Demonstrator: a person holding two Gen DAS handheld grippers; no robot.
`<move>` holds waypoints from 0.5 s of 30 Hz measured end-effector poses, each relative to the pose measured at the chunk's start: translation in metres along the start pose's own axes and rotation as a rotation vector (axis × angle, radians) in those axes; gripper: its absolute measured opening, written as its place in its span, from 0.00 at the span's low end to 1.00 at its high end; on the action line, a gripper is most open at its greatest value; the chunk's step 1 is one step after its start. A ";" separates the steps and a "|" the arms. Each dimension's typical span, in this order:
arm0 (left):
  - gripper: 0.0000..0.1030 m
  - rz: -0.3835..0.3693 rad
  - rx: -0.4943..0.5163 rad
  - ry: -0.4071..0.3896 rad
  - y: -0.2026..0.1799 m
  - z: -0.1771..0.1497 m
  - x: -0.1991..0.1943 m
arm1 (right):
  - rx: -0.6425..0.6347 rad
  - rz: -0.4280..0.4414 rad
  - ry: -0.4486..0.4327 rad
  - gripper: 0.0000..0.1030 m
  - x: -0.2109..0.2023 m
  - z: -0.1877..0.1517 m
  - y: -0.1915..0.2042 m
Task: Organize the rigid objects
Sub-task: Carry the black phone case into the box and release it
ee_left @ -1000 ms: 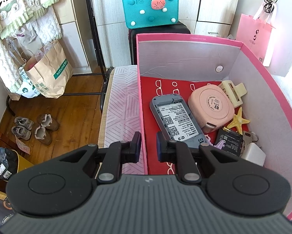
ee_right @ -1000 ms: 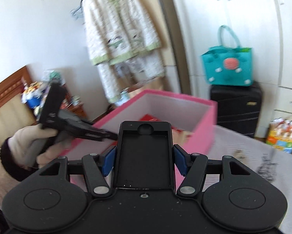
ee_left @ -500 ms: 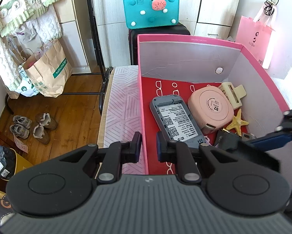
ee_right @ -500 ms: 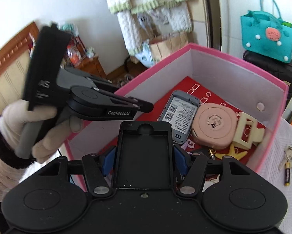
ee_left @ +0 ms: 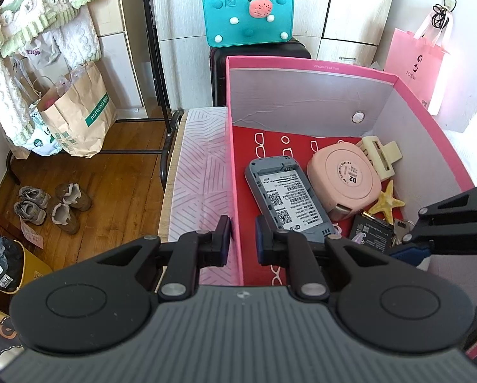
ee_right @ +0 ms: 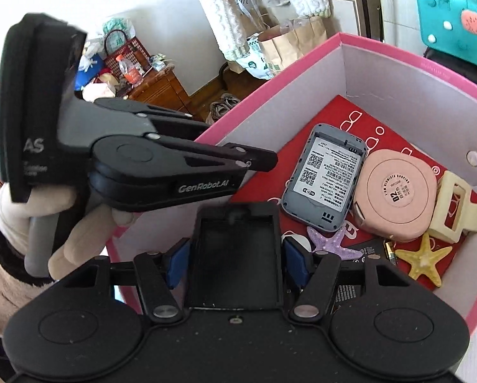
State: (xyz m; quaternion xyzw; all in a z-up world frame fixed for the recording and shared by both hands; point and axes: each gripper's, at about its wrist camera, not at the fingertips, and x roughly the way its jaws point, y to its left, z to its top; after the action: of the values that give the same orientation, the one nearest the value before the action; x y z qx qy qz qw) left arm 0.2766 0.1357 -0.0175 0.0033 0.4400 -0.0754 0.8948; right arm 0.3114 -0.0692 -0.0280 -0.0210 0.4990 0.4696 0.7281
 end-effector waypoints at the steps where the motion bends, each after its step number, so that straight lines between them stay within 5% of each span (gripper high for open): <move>1: 0.13 0.001 0.001 0.000 0.000 0.000 0.000 | 0.021 0.023 -0.005 0.66 -0.002 0.000 -0.004; 7: 0.13 0.001 0.001 0.000 0.000 0.000 0.001 | 0.033 0.038 -0.113 0.66 -0.046 -0.011 -0.009; 15: 0.13 0.007 0.010 0.002 -0.002 0.000 0.000 | 0.058 -0.110 -0.350 0.66 -0.128 -0.047 -0.034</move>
State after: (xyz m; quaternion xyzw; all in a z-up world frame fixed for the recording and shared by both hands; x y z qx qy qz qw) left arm 0.2762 0.1338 -0.0178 0.0093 0.4404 -0.0745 0.8947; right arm 0.2943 -0.1960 0.0288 0.0547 0.3760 0.4112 0.8286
